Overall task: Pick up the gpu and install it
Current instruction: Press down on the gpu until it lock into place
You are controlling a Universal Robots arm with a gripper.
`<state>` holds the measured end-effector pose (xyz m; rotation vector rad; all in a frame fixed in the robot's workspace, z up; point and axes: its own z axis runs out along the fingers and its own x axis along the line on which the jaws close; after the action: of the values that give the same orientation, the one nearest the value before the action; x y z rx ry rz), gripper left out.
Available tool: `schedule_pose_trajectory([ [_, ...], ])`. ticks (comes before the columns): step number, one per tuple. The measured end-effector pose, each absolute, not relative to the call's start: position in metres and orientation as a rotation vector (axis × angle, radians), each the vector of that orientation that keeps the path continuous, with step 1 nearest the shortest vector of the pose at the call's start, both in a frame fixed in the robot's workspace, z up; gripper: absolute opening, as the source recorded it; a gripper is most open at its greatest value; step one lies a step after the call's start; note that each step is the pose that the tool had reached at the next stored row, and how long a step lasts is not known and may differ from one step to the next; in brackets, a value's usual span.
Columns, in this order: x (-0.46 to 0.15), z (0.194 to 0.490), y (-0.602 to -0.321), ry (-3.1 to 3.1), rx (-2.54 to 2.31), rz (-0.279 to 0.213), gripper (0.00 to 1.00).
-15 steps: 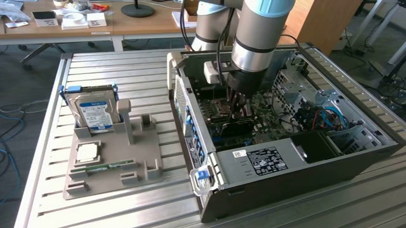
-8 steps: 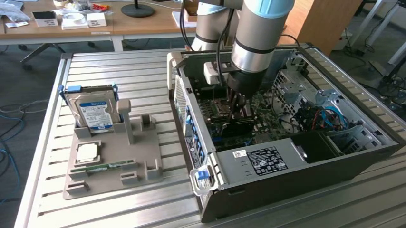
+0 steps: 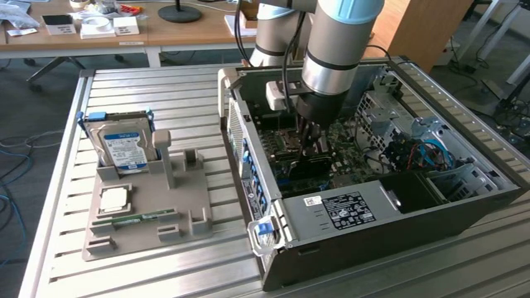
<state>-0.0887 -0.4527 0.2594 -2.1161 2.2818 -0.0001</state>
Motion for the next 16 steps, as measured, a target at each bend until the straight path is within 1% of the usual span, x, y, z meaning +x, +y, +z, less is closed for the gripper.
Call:
schedule_pose_trajectory([
  [8,-0.089,0.261,-0.453,2.281,-2.115,0.001,0.11],
  [16,-0.089,0.286,-0.453,2.282,-2.116,0.000,0.11],
])
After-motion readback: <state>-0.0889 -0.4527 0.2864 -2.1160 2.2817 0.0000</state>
